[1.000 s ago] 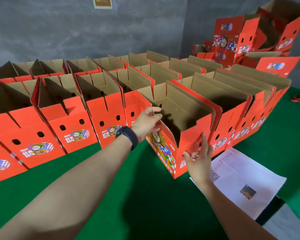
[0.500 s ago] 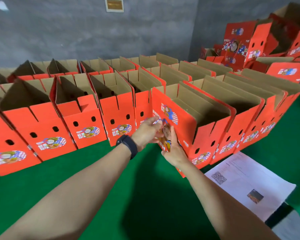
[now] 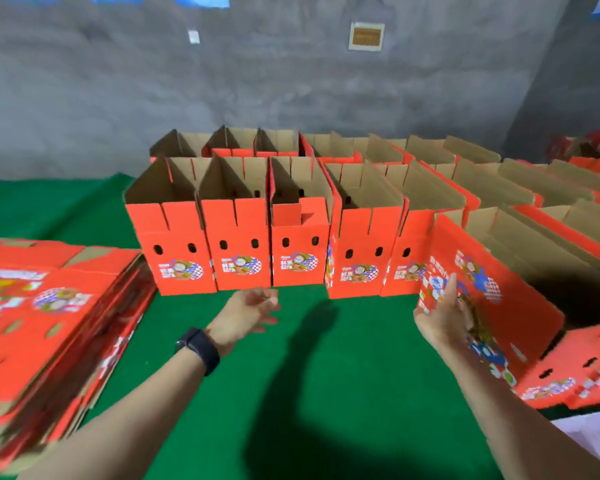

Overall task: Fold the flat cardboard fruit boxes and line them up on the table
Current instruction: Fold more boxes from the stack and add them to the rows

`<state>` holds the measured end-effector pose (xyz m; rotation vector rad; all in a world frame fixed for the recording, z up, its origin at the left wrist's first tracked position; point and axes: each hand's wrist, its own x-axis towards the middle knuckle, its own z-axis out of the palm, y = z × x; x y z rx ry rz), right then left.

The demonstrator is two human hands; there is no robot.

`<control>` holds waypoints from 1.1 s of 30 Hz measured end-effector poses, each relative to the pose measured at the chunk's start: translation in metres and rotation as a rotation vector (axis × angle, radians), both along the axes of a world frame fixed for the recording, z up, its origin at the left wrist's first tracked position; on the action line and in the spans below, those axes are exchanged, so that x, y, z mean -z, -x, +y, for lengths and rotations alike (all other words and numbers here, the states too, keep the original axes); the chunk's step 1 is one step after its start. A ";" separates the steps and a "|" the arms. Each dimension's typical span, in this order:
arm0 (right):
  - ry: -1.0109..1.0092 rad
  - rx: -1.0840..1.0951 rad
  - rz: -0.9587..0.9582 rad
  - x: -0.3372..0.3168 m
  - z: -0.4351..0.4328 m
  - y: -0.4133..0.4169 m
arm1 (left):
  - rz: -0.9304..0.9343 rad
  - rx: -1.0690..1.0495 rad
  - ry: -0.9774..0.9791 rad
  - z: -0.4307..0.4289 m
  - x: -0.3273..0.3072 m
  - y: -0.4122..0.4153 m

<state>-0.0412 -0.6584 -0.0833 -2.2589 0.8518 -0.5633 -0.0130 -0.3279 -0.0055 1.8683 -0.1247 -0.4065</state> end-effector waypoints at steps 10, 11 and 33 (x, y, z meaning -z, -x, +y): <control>0.104 -0.728 -0.008 -0.018 0.284 -0.059 | -0.045 -0.415 0.070 0.207 0.015 0.011; 0.129 -0.839 -0.012 -0.015 0.319 -0.058 | -0.079 -0.471 0.048 0.228 0.018 0.012; -0.339 -0.645 0.135 0.031 0.610 -0.120 | -0.242 -0.162 -1.101 0.398 0.125 0.018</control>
